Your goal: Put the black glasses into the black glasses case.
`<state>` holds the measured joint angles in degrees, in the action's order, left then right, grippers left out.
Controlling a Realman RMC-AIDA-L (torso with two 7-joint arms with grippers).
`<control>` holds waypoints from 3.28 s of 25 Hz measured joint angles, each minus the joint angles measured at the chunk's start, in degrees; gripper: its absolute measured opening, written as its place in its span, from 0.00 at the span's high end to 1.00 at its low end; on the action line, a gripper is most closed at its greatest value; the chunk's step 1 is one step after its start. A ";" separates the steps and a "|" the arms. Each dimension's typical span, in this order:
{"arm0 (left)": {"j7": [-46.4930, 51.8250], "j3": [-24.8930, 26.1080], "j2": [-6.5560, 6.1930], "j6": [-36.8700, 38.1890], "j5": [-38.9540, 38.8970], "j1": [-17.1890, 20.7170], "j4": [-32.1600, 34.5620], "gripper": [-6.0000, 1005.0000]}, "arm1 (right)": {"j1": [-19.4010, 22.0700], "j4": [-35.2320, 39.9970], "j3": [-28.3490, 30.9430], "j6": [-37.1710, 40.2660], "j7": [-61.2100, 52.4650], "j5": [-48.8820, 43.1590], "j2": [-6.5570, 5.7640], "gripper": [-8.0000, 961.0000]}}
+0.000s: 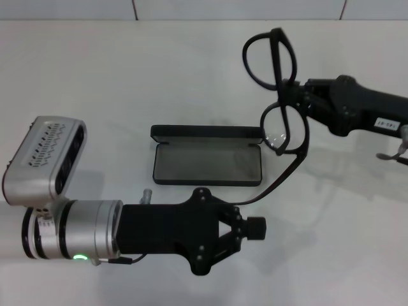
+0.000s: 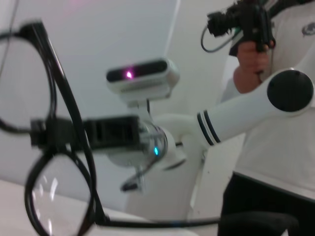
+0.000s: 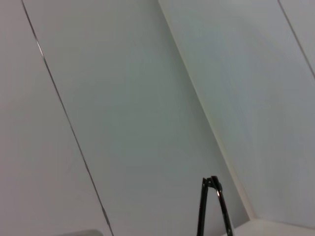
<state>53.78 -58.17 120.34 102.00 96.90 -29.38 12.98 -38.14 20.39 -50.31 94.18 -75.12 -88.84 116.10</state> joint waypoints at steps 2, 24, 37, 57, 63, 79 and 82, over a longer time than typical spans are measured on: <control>-0.12 -0.05 0.02 0.02 -0.72 -0.10 -0.35 0.98 | -0.42 -1.24 -0.48 -0.42 0.68 0.06 0.04 0.93; 0.32 0.06 -0.02 0.30 -6.60 -2.37 -0.67 0.97 | -2.18 -2.26 -11.40 -2.62 1.39 0.58 0.09 0.93; 0.43 -0.13 -0.02 -0.57 -7.97 -2.78 -0.68 0.97 | -2.56 -1.97 -14.36 -0.36 2.02 1.32 0.08 0.93; 0.95 0.27 -0.11 -0.56 -8.01 -3.04 -0.67 0.97 | -2.52 -1.92 -15.08 -0.57 2.09 1.95 0.10 0.93; 1.16 0.25 -0.32 1.18 -8.04 -2.27 -0.41 0.97 | -1.85 -0.32 -15.00 -1.46 2.05 2.84 -0.09 0.93; 8.73 -0.24 -5.18 3.79 -5.65 6.73 5.08 0.97 | 0.87 22.56 -16.12 -2.84 -6.01 -9.65 -0.42 0.93; 5.45 0.02 -5.81 2.64 -4.76 8.64 5.36 0.96 | 0.87 30.31 -18.94 -4.32 -11.36 -14.96 -0.25 0.92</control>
<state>59.23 -58.15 114.53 104.63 92.14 -20.75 18.34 -37.28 50.70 -69.24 89.86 -86.48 -103.80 115.85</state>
